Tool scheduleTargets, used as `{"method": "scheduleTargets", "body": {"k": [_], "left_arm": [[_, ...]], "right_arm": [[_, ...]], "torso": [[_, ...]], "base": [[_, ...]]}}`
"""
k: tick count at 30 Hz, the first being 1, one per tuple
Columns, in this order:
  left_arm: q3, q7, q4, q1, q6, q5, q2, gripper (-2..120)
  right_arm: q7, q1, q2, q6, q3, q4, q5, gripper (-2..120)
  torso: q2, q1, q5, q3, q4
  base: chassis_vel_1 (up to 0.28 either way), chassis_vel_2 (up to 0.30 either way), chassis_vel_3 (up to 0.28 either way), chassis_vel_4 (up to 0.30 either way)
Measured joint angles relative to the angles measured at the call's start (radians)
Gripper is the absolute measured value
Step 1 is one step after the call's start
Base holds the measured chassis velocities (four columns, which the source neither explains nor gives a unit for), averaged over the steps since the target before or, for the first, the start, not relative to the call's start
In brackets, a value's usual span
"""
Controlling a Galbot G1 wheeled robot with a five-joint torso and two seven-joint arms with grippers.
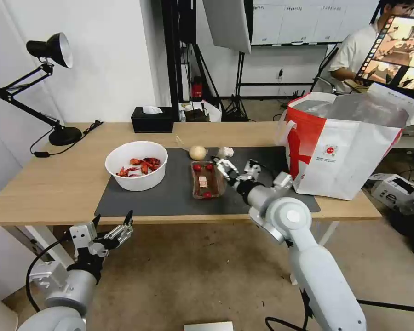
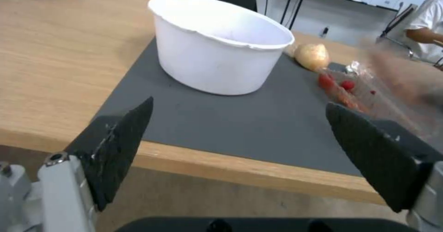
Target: Pick up the trash from the table and place it into the takeout bag.
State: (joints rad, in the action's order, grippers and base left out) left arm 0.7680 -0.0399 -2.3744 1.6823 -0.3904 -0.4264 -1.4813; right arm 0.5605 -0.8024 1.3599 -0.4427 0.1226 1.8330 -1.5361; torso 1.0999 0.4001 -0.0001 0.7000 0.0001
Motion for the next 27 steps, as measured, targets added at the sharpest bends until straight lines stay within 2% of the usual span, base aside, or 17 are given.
{"method": "scheduleTargets", "body": {"k": [4, 7, 15, 18, 20, 21, 22, 24, 25, 27], "left_arm": [[0.006, -0.002, 0.0, 0.003, -0.001, 0.0, 0.0, 100], [0.012, -0.003, 0.0, 0.002, -0.001, -0.001, 0.006, 100], [0.019, -0.003, 0.0, -0.008, -0.002, -0.008, 0.016, 100], [0.019, -0.003, 0.0, -0.008, -0.002, -0.013, 0.019, 100], [0.02, -0.003, 0.0, -0.007, -0.002, -0.015, 0.025, 100], [0.02, -0.003, 0.0, -0.007, -0.002, -0.015, 0.025, 100], [0.022, -0.002, 0.0, -0.006, -0.002, -0.016, 0.028, 100], [0.025, -0.002, -0.002, -0.006, -0.002, -0.017, 0.031, 100], [0.025, -0.002, -0.002, -0.006, -0.002, -0.017, 0.031, 100], [0.027, -0.002, -0.004, -0.006, -0.001, -0.018, 0.031, 100]], "right_arm": [[0.056, 0.051, 0.051, -0.01, -0.032, -0.083, -0.001, 100], [0.063, 0.052, 0.061, -0.01, -0.029, -0.095, -0.008, 100], [0.068, 0.038, 0.047, -0.009, -0.015, -0.077, -0.031, 100], [0.013, 0.04, 0.036, -0.006, -0.007, -0.06, -0.011, 100], [-0.207, 0.077, -0.007, 0.019, -0.029, -0.04, 0.181, 100], [-0.207, 0.077, -0.007, 0.019, -0.029, -0.04, 0.181, 100], [-0.325, 0.123, -0.045, 0.053, -0.069, -0.056, 0.338, 100], [-0.476, 0.225, -0.109, 0.116, -0.162, -0.134, 0.593, 100], [-0.476, 0.225, -0.109, 0.116, -0.162, -0.134, 0.593, 100], [-0.561, 0.308, -0.147, 0.156, -0.231, -0.226, 0.744, 100]], "torso": [[0.0, 0.0, 0.0, 0.0, 0.0002], [0.0, 0.0, 0.0001, 0.0, 0.0], [0.0, 0.0, 0.0001, 0.0, -0.0002], [0.0, 0.0, 0.0002, 0.0, -0.0001], [0.0, 0.0, 0.0003, 0.0, -0.0004], [0.0, 0.0, 0.0003, 0.0, -0.0004], [0.0, 0.0, 0.0001, 0.0, -0.0004], [0.0, 0.0, 0.0002, 0.0, -0.0001], [0.0, 0.0, 0.0002, 0.0, -0.0001], [0.0, 0.0, 0.0002, 0.0, 0.0001]], "base": [[0.0, 0.0, 0.0, 0.0], [0.0, 0.0, 0.0, 0.0], [0.0, 0.0, 0.0, 0.0], [0.0, 0.0, 0.0, 0.0], [0.0, 0.0, 0.0, 0.0], [0.0, 0.0, 0.0, 0.0], [0.0, 0.0, 0.0, 0.0], [0.0, 0.0, 0.0, 0.0], [0.0, 0.0, 0.0, 0.0], [0.0, 0.0, 0.0, 0.0]]}}
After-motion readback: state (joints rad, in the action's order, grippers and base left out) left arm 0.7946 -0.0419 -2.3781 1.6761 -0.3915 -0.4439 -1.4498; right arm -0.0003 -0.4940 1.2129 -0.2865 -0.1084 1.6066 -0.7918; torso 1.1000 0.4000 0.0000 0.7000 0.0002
